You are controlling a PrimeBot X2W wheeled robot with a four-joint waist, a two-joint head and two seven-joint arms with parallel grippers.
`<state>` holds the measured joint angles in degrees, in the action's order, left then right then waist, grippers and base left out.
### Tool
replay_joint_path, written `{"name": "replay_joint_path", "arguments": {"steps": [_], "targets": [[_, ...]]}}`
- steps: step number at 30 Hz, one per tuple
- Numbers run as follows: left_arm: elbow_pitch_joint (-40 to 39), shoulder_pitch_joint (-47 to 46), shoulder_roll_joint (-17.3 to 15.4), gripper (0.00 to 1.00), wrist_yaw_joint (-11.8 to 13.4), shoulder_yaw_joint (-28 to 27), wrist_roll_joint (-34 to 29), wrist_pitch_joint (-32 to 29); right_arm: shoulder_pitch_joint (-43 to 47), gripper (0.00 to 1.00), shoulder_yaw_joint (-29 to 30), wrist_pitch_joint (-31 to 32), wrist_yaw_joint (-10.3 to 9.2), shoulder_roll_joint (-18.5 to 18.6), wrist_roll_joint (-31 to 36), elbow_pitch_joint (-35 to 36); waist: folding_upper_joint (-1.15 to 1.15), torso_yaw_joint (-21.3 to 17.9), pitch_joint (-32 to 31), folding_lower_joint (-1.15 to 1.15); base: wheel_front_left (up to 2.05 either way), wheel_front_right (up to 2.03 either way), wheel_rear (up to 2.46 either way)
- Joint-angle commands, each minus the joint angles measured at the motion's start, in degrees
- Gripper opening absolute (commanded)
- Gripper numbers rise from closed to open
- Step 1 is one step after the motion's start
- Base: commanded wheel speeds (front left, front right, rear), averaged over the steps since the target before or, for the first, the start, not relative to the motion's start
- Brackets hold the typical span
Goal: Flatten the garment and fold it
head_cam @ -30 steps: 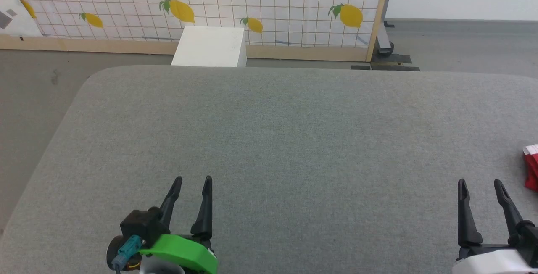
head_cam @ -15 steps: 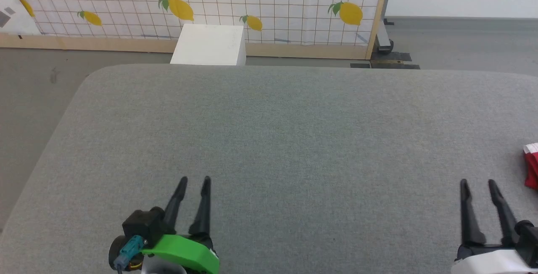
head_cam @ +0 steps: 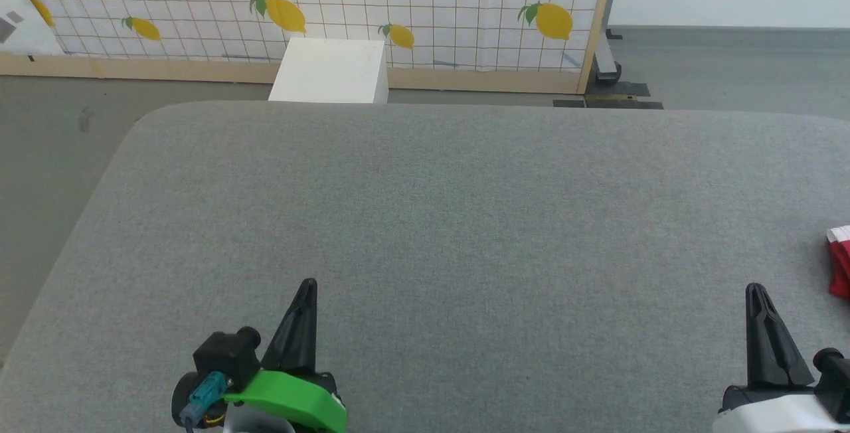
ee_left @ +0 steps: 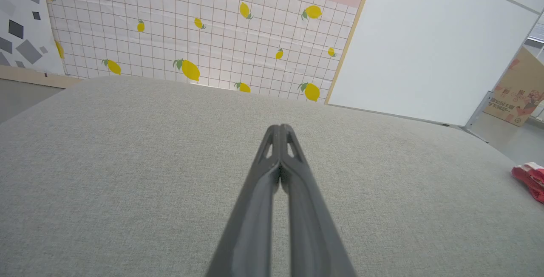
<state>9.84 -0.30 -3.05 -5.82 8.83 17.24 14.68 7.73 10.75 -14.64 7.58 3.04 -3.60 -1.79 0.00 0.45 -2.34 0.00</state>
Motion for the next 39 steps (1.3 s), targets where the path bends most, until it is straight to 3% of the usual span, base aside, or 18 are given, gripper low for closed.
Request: {"name": "replay_joint_path", "arguments": {"steps": [1,39], "targets": [[-0.17,0.01,0.00,0.00,0.10,-0.14,-0.30,-0.25,-0.14,0.00,-0.19,0.26,0.00,0.00,0.06,0.03,0.00,0.00,0.03,0.00,0.00,0.00,0.00],[-3.13,0.10,0.05,0.00,1.85,-2.80,-5.48,-4.66,-2.46,0.00,-3.42,4.66,-0.03,-0.05,1.14,0.57,0.00,-0.14,0.73,0.00,0.00,0.00,0.00]]}}
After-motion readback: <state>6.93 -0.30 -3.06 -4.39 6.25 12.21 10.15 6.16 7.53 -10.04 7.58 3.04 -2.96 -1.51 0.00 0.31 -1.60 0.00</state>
